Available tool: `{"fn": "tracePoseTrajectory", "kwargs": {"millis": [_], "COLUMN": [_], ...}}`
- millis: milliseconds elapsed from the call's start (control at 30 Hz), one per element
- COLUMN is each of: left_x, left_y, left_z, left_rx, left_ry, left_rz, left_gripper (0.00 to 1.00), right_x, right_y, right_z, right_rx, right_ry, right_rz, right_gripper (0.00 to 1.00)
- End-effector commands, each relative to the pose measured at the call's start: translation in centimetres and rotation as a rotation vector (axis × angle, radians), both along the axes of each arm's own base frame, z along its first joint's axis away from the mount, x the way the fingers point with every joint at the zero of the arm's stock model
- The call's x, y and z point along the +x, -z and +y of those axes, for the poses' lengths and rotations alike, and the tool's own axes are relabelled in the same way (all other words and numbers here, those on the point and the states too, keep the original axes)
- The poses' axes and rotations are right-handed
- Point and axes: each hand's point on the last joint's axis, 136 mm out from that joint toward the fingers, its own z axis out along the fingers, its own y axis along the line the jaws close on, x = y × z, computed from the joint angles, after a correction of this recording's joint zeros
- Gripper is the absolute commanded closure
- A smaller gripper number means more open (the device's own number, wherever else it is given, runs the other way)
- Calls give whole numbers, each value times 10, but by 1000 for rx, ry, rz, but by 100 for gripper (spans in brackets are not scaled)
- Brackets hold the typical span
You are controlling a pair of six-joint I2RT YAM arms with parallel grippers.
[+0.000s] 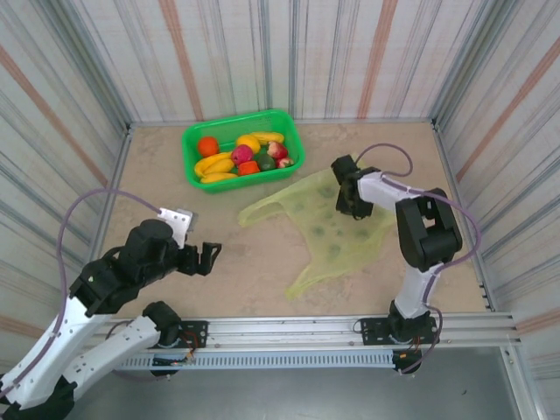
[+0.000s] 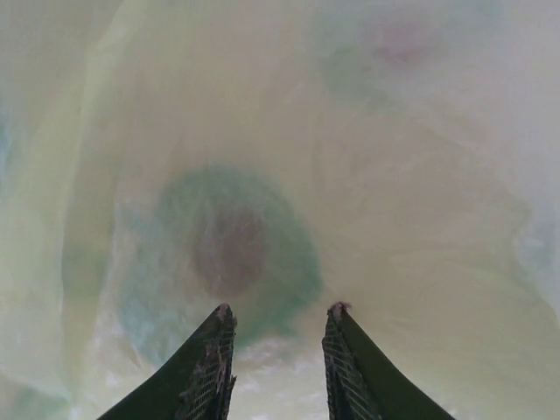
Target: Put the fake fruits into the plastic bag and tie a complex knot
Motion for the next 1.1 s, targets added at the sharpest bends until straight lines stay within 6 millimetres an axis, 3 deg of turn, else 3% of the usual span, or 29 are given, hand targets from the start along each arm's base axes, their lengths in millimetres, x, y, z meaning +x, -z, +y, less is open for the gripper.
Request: {"fn": "tracePoseTrajectory", "kwargs": {"millis": [0, 133, 200, 300, 433, 633, 733, 867, 1067], "left_x": [0, -1, -2, -3, -2, -4, -4, -4, -3], "left_y": [1, 1, 0, 1, 2, -2, -3, -3, -2], "left_z": [-5, -6, -8, -13, -14, -13, -12, -14, -14], "left_rx": [-1, -9, -20, -32, -35, -50, -55, -56, -59], "left_ry": [31, 38, 46, 74, 77, 79, 79, 87, 88], "left_rz": [-11, -13, -20, -15, -10, -32, -37, -35, -29], "left_gripper": [1, 2, 1, 2, 3, 3, 4, 4, 4], "right_x": [11, -2, -23, -60, -116, -188, -212, -231, -238], "right_y": [-28, -74, -84, -97, -108, -92, -79, -59, -46], "right_z": [20, 55, 69, 84, 90, 82, 94, 114, 108], "right_rx": [24, 64, 125, 178, 144, 106, 128, 217, 190], "right_ry": [-88, -206, -223, -225, -206, 38, 68, 81, 95], "right_rz": [-46, -159, -164, -197, -166, -49, -14, 52, 66], "right_gripper": [63, 51, 47, 48, 49, 48, 49, 47, 38]}}
